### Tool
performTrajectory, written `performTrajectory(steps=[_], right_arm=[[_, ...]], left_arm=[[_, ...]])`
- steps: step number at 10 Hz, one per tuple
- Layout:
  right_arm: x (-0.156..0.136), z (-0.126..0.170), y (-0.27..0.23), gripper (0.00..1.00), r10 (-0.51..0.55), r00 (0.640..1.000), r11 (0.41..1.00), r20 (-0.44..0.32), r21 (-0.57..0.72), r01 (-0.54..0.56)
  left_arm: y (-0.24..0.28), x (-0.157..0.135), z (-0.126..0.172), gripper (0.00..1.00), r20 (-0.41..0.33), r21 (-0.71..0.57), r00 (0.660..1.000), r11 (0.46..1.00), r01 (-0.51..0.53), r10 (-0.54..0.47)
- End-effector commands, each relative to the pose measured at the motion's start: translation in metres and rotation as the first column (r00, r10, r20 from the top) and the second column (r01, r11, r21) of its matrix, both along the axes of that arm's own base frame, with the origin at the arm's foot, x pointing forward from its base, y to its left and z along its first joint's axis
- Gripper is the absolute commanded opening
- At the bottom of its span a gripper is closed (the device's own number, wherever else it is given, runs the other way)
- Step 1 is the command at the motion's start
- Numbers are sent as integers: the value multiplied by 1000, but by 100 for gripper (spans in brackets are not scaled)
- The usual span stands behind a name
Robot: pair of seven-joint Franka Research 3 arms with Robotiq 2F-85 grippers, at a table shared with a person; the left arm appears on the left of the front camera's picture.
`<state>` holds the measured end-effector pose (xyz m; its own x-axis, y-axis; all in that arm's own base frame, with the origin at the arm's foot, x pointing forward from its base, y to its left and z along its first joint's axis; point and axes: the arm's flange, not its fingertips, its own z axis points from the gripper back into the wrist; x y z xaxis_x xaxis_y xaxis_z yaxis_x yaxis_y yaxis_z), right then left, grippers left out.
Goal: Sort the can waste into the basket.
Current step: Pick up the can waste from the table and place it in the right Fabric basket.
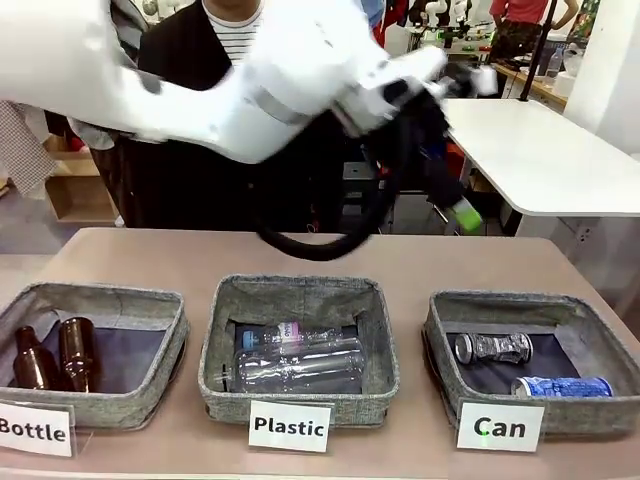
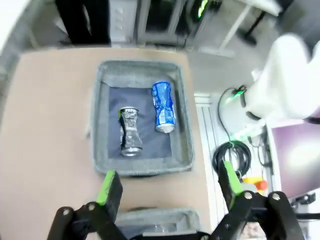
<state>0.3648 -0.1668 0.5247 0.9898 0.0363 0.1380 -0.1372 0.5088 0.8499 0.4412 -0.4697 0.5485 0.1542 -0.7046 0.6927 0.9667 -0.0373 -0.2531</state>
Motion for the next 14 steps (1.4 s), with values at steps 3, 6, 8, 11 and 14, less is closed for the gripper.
performTrajectory(steps=[3,6,8,11,14], right_arm=[[64,-4,95,100,78,996,992,37,96,-81],[80,-25,149,100,84,996,970,40,224,-91],[82,-48,177,100,-30,998,969,47,248,18],[86,-65,182,100,-65,997,960,49,274,49],[88,-62,175,100,-28,999,967,16,254,23]], left_arm=[[187,-37,11,100,-62,-173,978,963,-206,198],[302,-12,7,100,-191,-207,928,911,-358,321],[380,7,-23,100,-348,-254,875,864,-435,337],[477,13,-88,100,-541,-367,765,720,-590,350],[499,9,-99,100,-551,-328,753,736,-592,360]])
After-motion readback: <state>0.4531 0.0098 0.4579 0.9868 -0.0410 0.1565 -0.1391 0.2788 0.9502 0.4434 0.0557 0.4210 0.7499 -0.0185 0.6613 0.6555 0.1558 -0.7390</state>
